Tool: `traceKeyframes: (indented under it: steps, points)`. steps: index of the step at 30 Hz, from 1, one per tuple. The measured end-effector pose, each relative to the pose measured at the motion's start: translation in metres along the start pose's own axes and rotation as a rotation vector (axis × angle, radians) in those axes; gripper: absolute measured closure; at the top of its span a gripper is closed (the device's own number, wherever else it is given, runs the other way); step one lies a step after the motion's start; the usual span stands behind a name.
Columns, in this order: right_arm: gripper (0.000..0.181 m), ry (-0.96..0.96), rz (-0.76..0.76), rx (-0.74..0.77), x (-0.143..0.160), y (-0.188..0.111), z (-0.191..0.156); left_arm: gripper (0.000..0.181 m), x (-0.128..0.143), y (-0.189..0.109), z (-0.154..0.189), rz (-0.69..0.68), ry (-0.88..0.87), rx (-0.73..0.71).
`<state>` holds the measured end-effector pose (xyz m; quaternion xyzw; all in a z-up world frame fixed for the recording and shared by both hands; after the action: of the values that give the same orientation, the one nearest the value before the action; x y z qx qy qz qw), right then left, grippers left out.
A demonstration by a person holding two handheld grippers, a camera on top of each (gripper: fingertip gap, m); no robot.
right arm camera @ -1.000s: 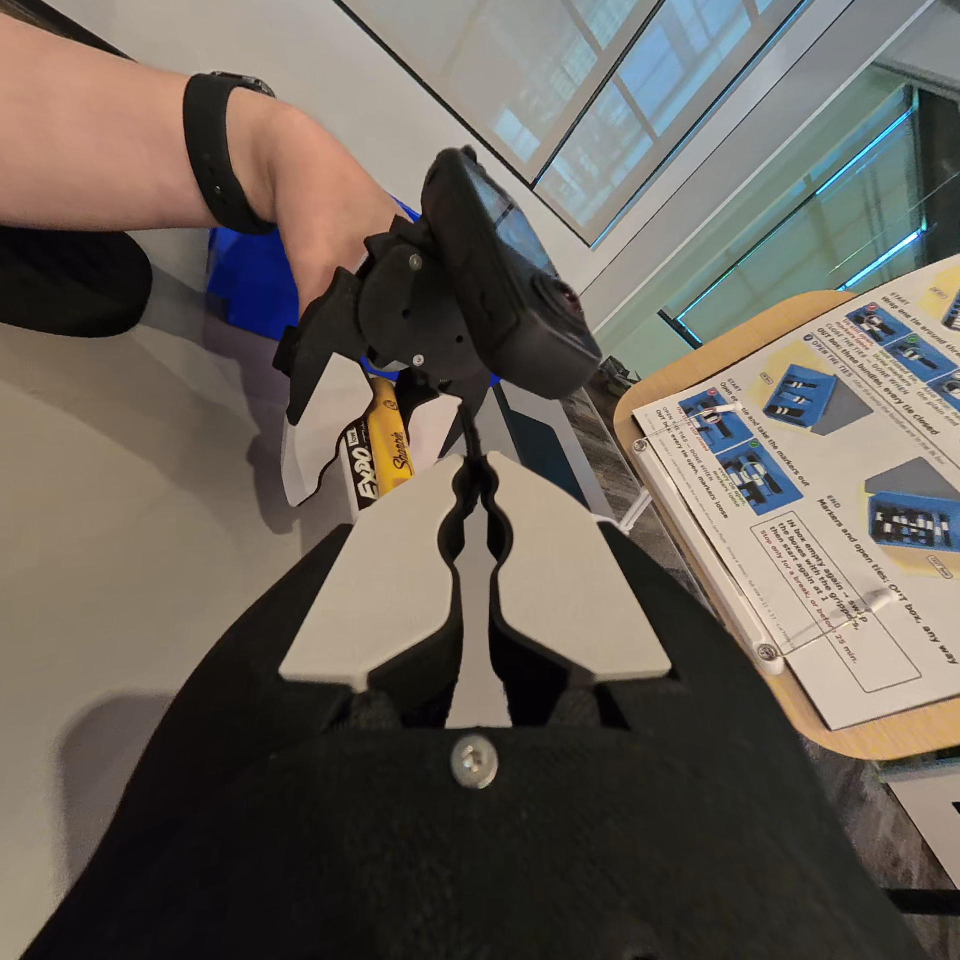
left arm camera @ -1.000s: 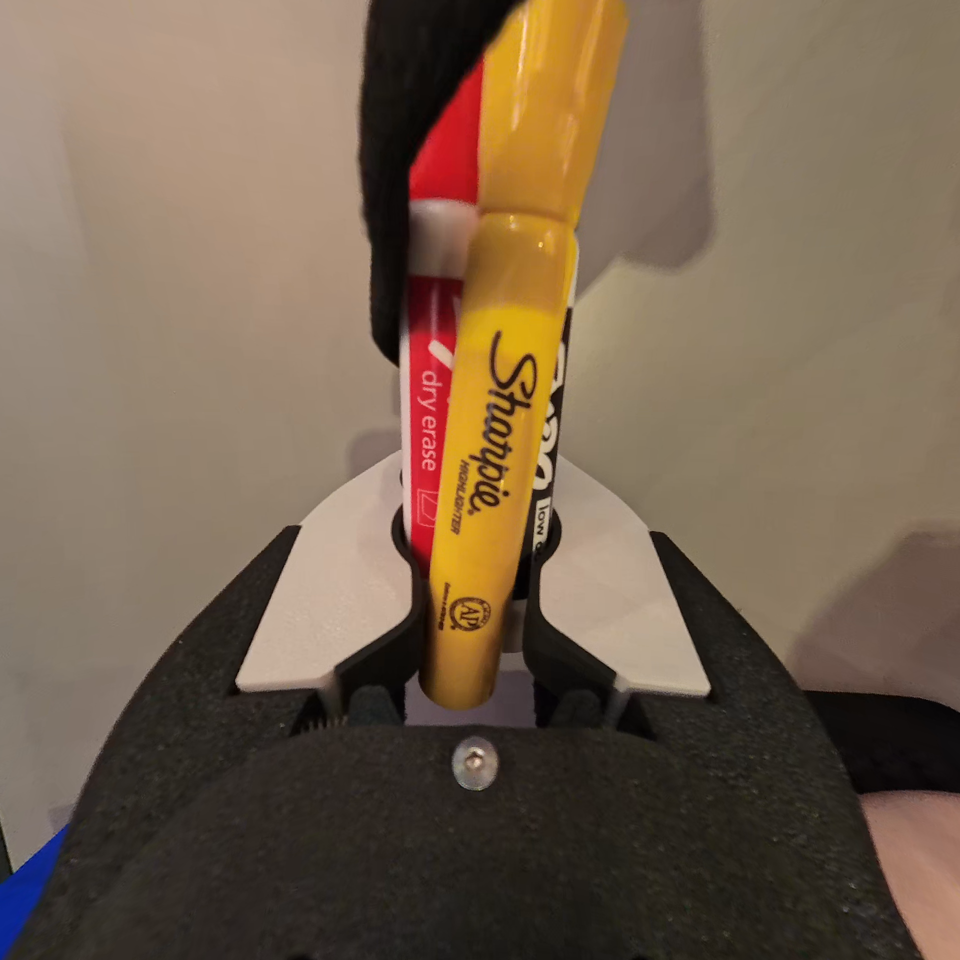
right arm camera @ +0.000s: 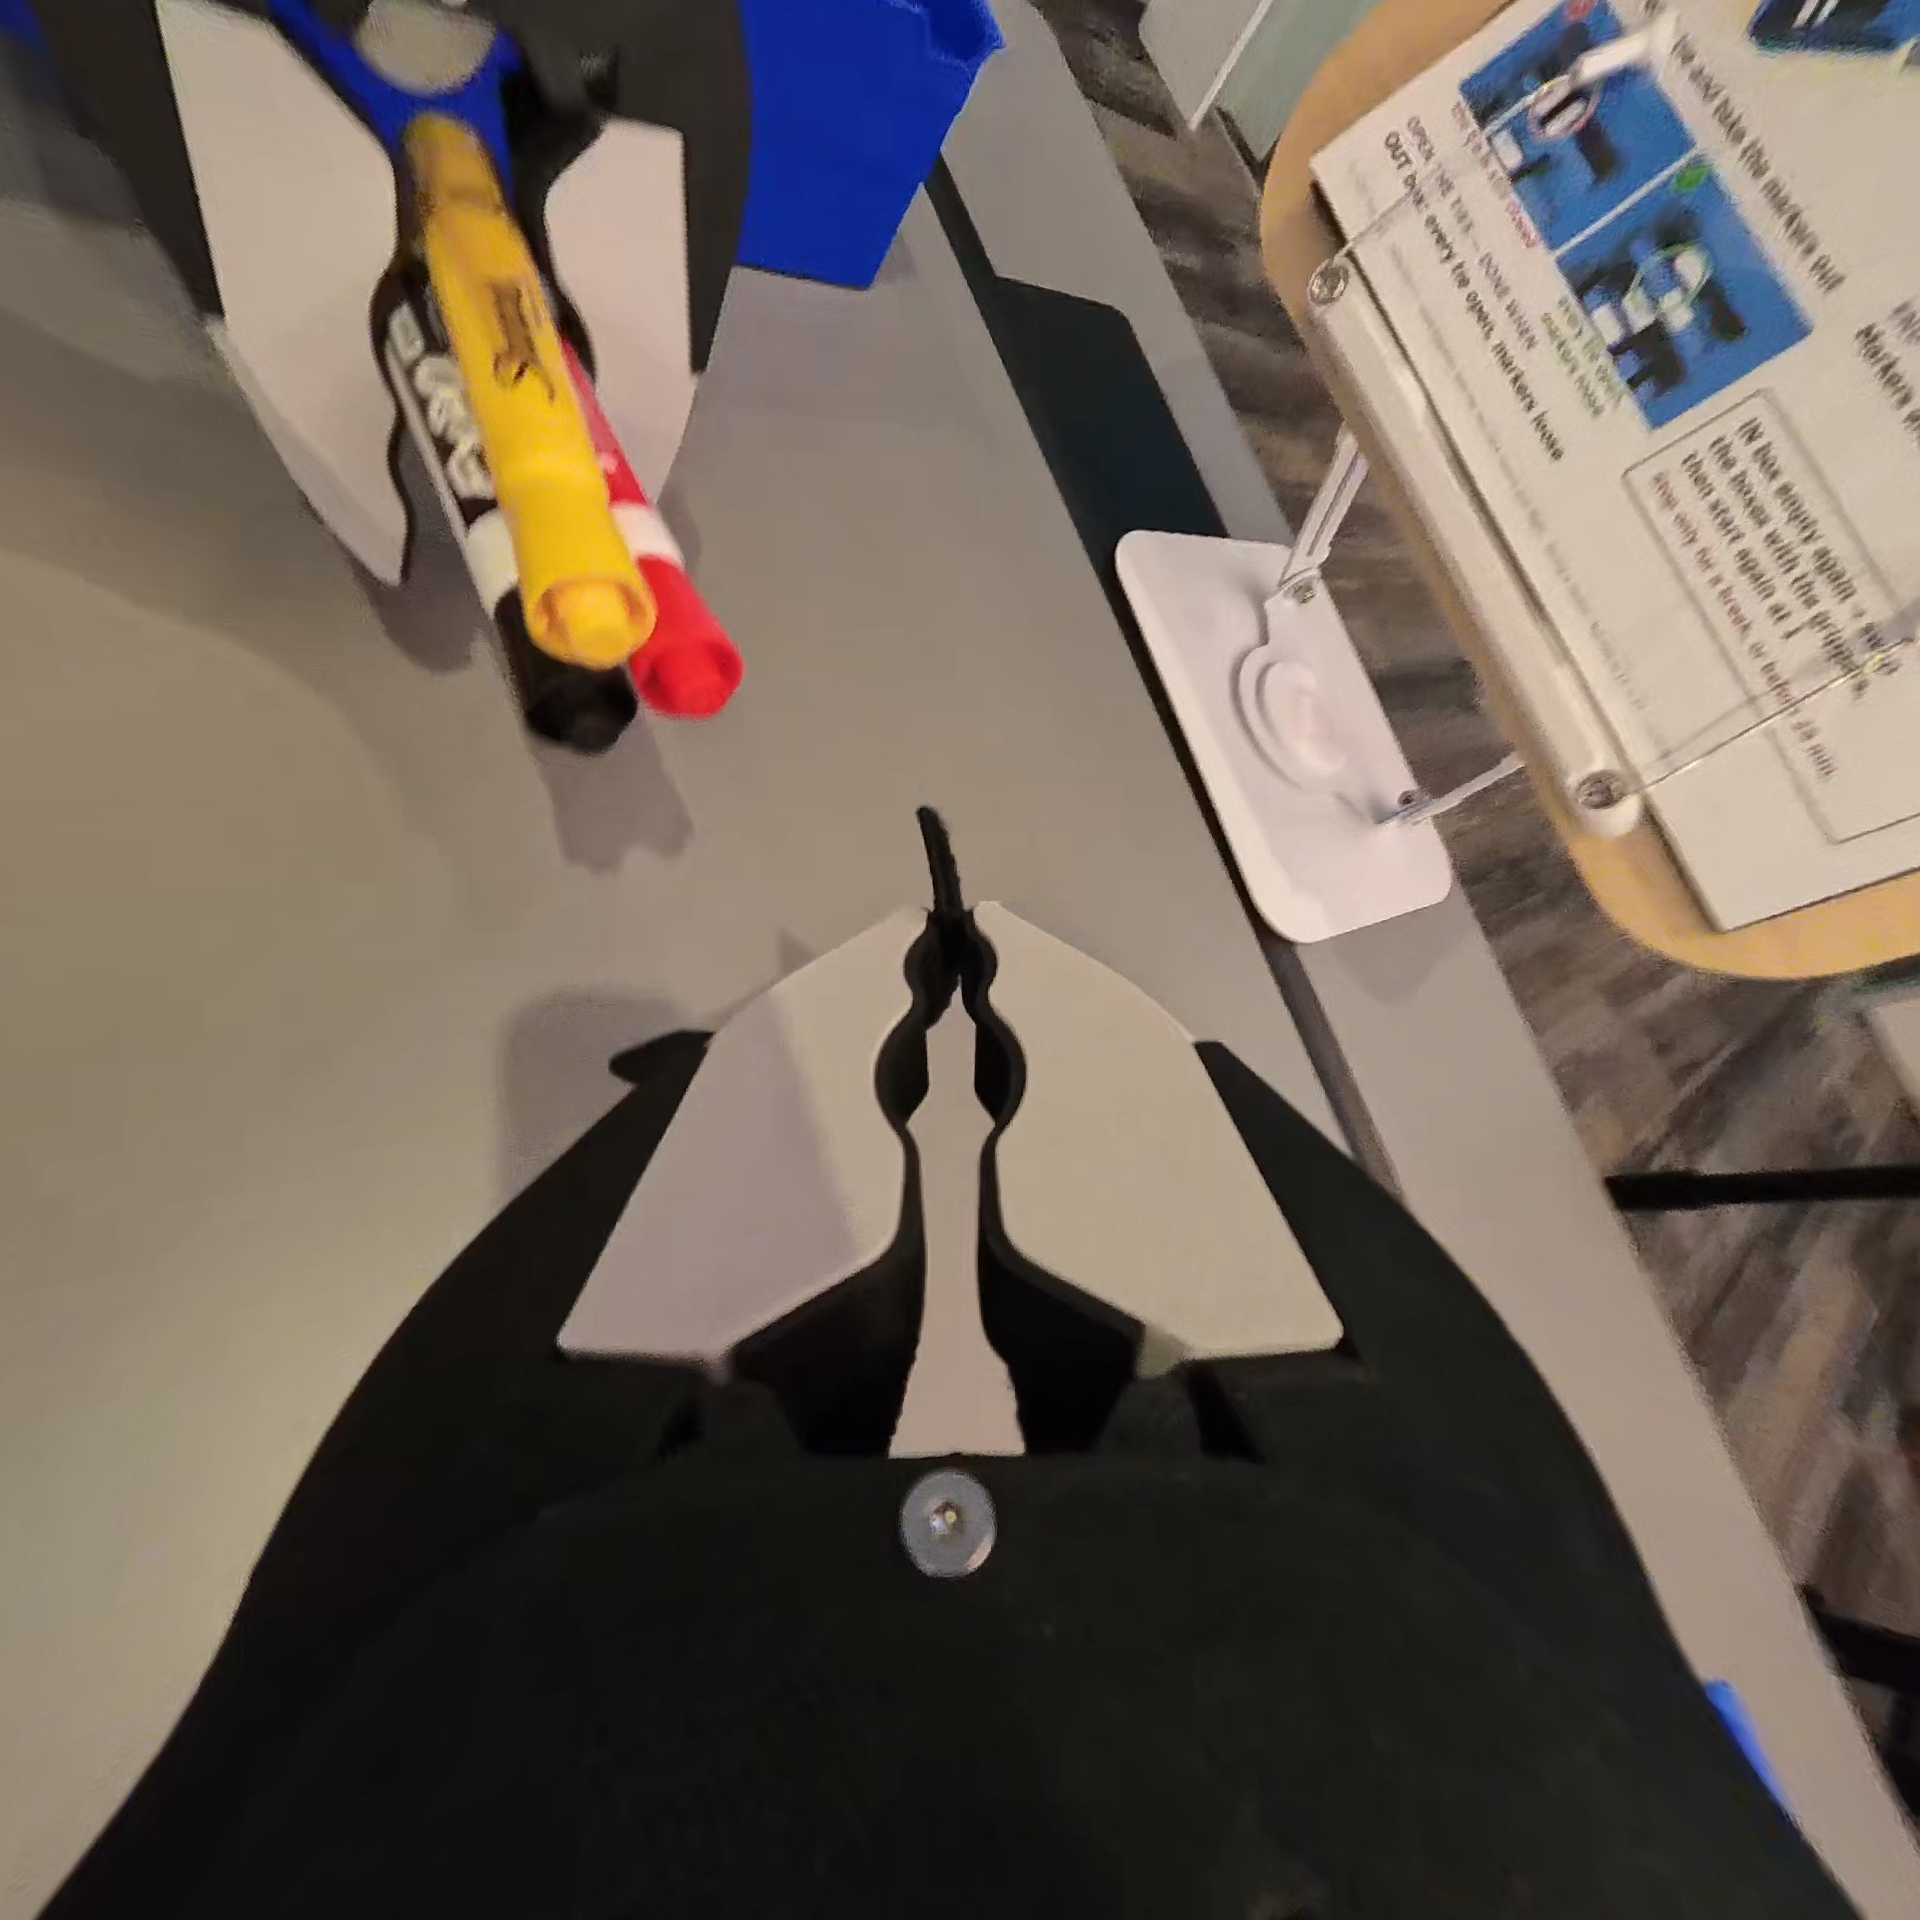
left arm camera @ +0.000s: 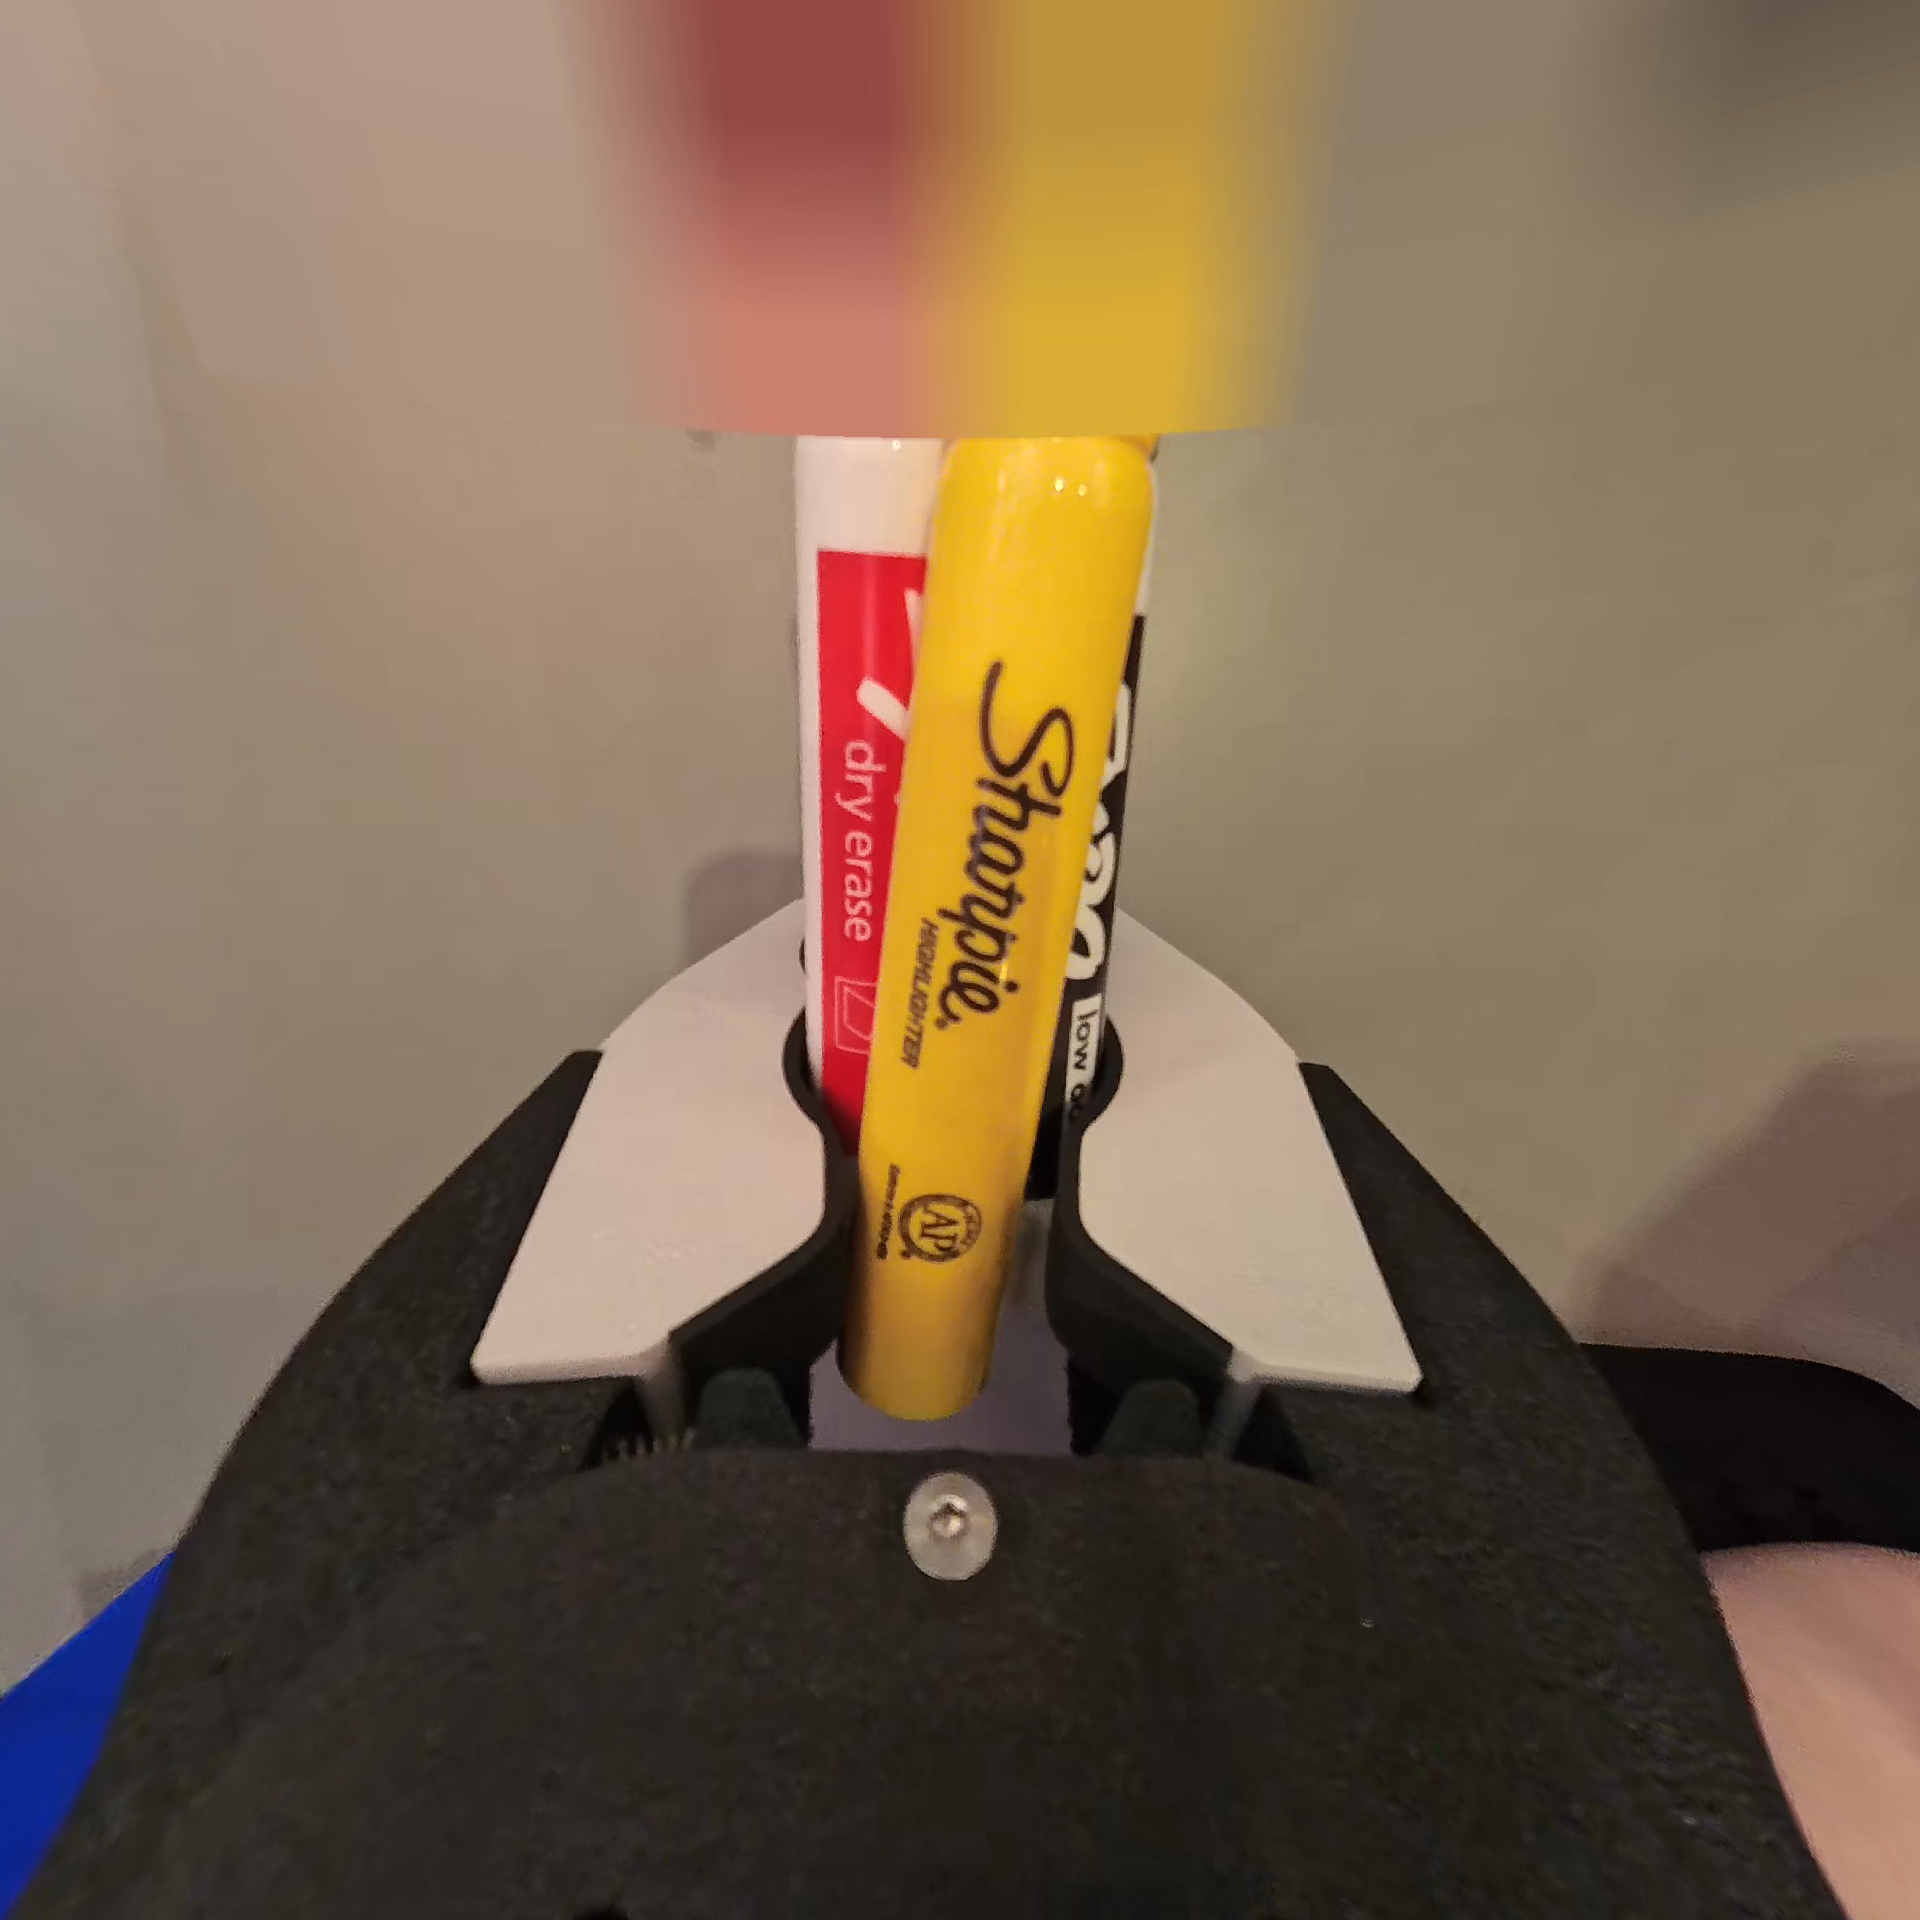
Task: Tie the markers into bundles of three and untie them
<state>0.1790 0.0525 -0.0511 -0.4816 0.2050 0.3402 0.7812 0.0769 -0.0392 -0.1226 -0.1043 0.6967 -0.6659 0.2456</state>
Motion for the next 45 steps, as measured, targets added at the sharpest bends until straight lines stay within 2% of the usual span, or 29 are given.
traceKeyframes:
  steps: [4,5,8,10,12,15,18,21,23,25,27,29,31,34,37,38,39,41,43,45]
  points:
    - [0.177,-0.18,0.059,0.169,-0.001,-0.012,-0.002,0.138,0.008,-0.007,-0.007,0.013,-0.037,-0.016]
    - [0.177,-0.208,0.004,0.199,0.005,-0.011,-0.003,0.138,0.01,-0.009,-0.009,0.013,-0.045,-0.024]
    - [0.177,-0.294,-0.312,0.248,0.037,0.002,-0.006,0.138,0.015,-0.012,-0.013,0.009,-0.064,-0.038]
    - [0.177,-0.363,-0.341,0.246,0.033,0.008,-0.014,0.138,0.018,-0.012,-0.016,0.003,-0.077,-0.045]
    - [0.175,-0.385,-0.329,0.182,0.021,0.014,-0.029,0.138,0.021,-0.013,-0.017,-0.006,-0.09,-0.049]
    - [0.139,-0.359,-0.312,-0.051,0.01,0.023,-0.077,0.139,0.026,-0.014,-0.02,-0.011,-0.11,-0.058]
    - [0.142,-0.288,-0.205,-0.203,-0.004,0.011,-0.101,0.139,0.027,-0.016,-0.021,-0.006,-0.116,-0.062]
    - [0.143,-0.104,-0.102,-0.242,-0.005,-0.008,-0.077,0.138,0.027,-0.016,-0.019,-0.013,-0.107,-0.061]
    - [0.147,0.023,-0.089,-0.258,0.014,-0.009,-0.054,0.138,0.026,-0.016,-0.019,-0.015,-0.104,-0.059]
    - [0.151,0.186,-0.09,-0.284,0.035,-0.002,-0.035,0.138,0.024,-0.015,-0.017,-0.016,-0.098,-0.057]
    - [0.151,0.384,-0.079,-0.381,0.045,0.009,-0.033,0.138,0.024,-0.014,-0.016,-0.021,-0.095,-0.057]
    - [0.142,0.553,-0.096,-0.442,0.054,0.023,-0.032,0.138,0.024,-0.014,-0.016,-0.023,-0.093,-0.059]
    - [0.141,0.657,-0.105,-0.466,0.062,0.039,-0.031,0.138,0.024,-0.015,-0.015,-0.024,-0.094,-0.058]
    - [0.143,0.705,-0.071,-0.477,0.06,0.058,-0.029,0.138,0.024,-0.014,-0.015,-0.027,-0.096,-0.054]
    - [0.143,0.658,-0.119,-0.488,0.059,0.075,-0.037,0.138,0.025,-0.01,-0.015,-0.043,-0.094,-0.043]
    - [0.156,0.639,-0.138,-0.483,0.061,0.08,-0.039,0.138,0.025,-0.008,-0.014,-0.049,-0.094,-0.036]
    - [0.177,0.614,-0.132,-0.493,0.06,0.083,-0.042,0.138,0.026,-0.007,-0.013,-0.055,-0.092,-0.032]
    - [0.178,0.586,-0.088,-0.515,0.052,0.084,-0.044,0.138,0.026,-0.003,-0.012,-0.066,-0.089,-0.019]
    - [0.178,0.518,-0.058,-0.421,0.045,0.078,-0.028,0.138,0.025,0.001,-0.011,-0.072,-0.087,-0.003]
    - [0.178,0.412,0.069,-0.196,0.02,0.056,0.002,0.138,0.023,0.005,-0.009,-0.077,-0.081,0.01]
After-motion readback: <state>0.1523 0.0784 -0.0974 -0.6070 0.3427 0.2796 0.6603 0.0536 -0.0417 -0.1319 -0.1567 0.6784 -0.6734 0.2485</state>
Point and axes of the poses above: each gripper's, where its closed fingertips meet, y out along the fingers, x out of its underside, z = x × y across the jaws, the point moved 1 cm from there along -y, back along the fingers, and after that the axes turned 8 degrees about -z, right-handed, at the moved point
